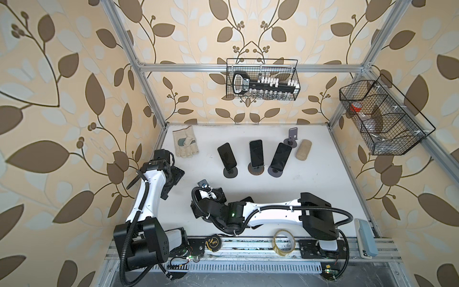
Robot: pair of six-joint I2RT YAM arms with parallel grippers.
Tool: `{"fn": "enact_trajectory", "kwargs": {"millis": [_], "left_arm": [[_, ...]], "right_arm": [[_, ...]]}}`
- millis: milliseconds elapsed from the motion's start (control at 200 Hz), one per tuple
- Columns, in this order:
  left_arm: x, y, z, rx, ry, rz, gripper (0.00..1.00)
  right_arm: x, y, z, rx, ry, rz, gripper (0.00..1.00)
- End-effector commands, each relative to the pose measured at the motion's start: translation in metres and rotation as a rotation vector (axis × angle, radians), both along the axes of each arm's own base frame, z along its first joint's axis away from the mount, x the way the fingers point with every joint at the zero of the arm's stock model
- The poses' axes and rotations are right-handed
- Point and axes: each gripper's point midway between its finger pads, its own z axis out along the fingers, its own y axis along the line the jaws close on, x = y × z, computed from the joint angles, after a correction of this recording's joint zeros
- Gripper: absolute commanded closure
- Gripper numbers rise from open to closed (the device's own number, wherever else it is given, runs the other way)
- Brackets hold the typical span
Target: Remove the phone from the phone stand
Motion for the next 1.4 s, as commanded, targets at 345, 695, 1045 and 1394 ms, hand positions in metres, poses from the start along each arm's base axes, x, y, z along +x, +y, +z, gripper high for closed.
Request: {"fn": "enact_trajectory", "kwargs": {"millis": [345,695,1045,1394], "left_arm": [[-0.007,-0.004,0.003,-0.017,-0.012,0.009,0.01],[-0.012,-0.01,-0.004,-0.039,-0.013,-0.011,0.01],[-0.013,-0.012,-0.002,-0.044,-0.034,-0.019,0.01],[-0.015,-0.01,0.001,-0.022,-0.042,-0.019,0.01]], "right_arm": [[0.009,-0.005,-0.011,-0.065,-0.018,-0.084,0.0],[0.02,-0.004,-0.022,-0.057,0.025,-0.135,0.01],[0.026,-0.006,-0.031,-0.054,0.044,-0.182,0.15],[0.024,-0.004,-0.032,-0.034,0.062,-0.185,0.18]]}}
